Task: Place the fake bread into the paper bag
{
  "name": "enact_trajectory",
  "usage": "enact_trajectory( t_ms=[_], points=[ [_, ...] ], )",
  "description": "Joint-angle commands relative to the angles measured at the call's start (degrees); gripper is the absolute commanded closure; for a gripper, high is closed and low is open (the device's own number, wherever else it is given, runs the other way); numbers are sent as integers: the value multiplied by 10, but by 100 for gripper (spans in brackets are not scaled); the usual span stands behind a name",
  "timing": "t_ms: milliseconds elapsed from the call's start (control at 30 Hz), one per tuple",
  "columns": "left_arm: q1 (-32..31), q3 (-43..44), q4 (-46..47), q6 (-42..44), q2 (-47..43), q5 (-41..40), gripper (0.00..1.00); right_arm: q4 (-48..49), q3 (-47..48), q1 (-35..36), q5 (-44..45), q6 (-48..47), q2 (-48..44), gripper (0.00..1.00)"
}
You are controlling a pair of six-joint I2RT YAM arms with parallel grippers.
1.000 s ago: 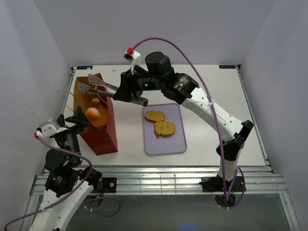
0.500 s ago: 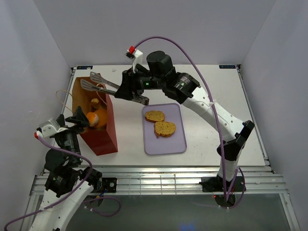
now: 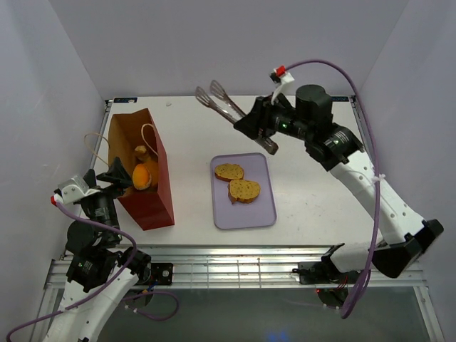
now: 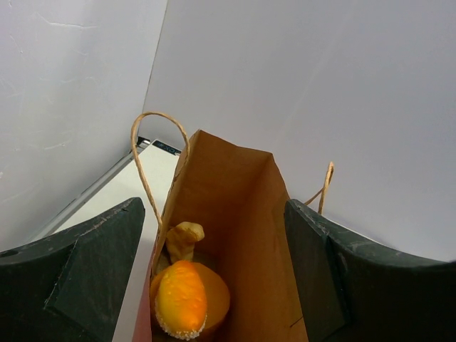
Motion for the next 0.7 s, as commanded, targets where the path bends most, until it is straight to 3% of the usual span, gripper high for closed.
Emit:
enact_trajectory(
  t_ms=[0,167,267,400,667],
  points=[
    [-4,-1,2,2,-1,6,10,64,-123,-54,37,5,-76,45],
    [-4,-1,0,1,2,10,10,95,-328,-91,199,-57,-178,46],
    [-4,-1,-2,0,4,11,10,131,-400,-116,241,-75,-207,46],
    [-4,-1,-3,0,6,11,10,186,-503,-154,251,-76,-207,46],
    [-5,-1,-1,0,6,10,10,310,-583,-202,266,-69,-120,46]
  ],
)
